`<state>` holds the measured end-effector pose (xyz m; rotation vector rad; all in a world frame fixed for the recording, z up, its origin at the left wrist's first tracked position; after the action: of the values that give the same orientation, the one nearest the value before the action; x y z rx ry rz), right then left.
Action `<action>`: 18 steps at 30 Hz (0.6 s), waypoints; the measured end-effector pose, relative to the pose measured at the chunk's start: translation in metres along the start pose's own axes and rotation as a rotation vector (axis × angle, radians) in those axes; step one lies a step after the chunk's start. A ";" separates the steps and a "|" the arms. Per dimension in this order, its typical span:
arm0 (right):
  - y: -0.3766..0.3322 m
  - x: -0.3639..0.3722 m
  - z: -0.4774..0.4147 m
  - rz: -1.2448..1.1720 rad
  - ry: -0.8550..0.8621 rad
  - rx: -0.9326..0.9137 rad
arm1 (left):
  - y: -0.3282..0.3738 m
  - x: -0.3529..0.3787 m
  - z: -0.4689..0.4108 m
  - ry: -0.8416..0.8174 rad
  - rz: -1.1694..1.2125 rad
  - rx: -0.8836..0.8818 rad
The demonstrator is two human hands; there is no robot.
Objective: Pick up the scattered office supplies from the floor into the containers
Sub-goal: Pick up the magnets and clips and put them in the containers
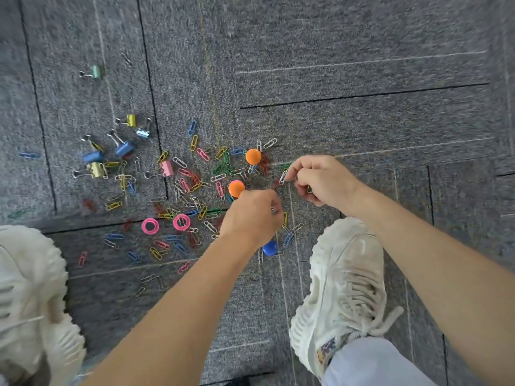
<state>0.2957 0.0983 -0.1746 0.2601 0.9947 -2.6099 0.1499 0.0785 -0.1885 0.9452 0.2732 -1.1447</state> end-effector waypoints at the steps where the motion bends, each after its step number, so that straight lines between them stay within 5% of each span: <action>1: -0.002 0.003 -0.001 0.010 0.019 -0.006 | 0.000 0.001 0.001 -0.008 0.006 0.019; 18: -0.007 0.033 -0.013 -0.098 0.057 0.082 | -0.016 0.008 0.015 -0.015 -0.113 0.116</action>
<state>0.2630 0.1042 -0.1892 0.3145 0.9427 -2.7505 0.1350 0.0604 -0.1923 1.0326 0.2526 -1.2815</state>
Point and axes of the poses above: each hand's wrist, its own z-axis away from the middle knuckle, its own x-axis out of the palm, y = z × x, the point moved 5 cm from there along -z, towards the middle knuckle, and after that the axes turned 5 degrees about y, right-handed, at the moved point
